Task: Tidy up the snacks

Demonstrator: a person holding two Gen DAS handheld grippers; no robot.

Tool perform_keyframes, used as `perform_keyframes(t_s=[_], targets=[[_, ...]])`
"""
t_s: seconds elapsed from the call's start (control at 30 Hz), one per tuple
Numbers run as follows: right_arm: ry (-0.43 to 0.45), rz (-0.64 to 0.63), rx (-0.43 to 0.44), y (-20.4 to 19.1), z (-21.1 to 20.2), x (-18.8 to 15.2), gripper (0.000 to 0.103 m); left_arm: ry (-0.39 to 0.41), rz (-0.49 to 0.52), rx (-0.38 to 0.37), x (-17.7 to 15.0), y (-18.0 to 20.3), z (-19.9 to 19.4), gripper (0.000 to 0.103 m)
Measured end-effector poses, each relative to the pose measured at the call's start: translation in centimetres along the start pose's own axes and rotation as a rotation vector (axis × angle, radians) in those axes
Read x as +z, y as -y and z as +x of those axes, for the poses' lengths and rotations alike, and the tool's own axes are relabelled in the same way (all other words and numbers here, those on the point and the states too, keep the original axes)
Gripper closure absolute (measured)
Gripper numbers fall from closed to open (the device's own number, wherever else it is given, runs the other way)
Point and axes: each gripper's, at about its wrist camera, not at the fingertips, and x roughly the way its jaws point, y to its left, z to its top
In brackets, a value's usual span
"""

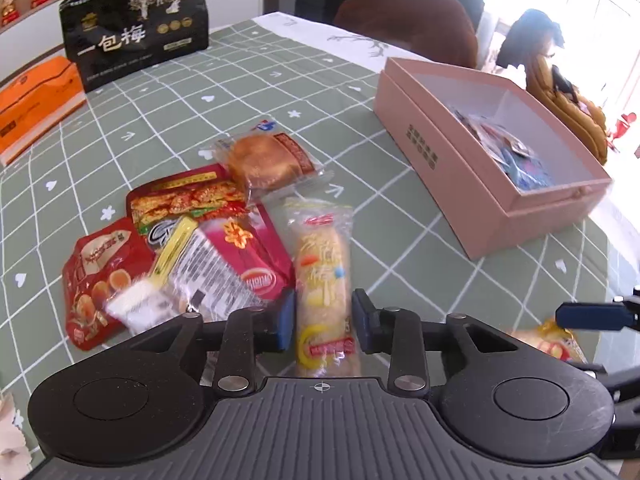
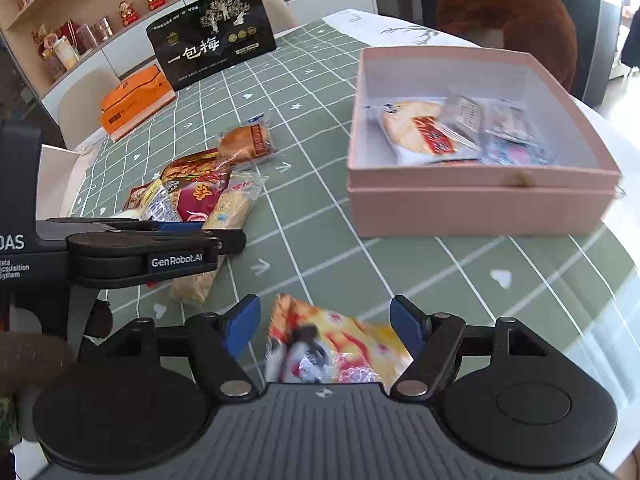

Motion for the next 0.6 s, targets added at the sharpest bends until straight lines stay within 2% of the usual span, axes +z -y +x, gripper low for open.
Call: perform_keyframes(t_s=[0.13,0.2,0.3,0.43,0.6], targets=[[-0.003,-0.032,-0.056,-0.2,-0.1,-1.0,0.03,-0.023,-0.019,-0.065,-1.1,-0.3,-1.0,0.069],[-0.002,-0.036,-0.064,-0.2,-0.1,-1.4,0.026,-0.037,-0.023,-0.097,-1.8,-0.2,-1.6,0.069],[0.004,-0.043,-0.073,-0.4,-0.1,-1.7,0.025,-0.065,-0.031,-0.143,-3.1,0.1,-2.7,0.069],[0.016,-0.078,-0.096,-1.2,0.0,-2.4,0.025,-0.086,-0.05,-0.166,-4.9,0.2,-4.1,0.069],[0.036,-0.114,-0.087,-1.7,-0.6,-3.7,0.024,-0.093,-0.141,-0.175,-6.2,-0.8,-5.0,0.069]])
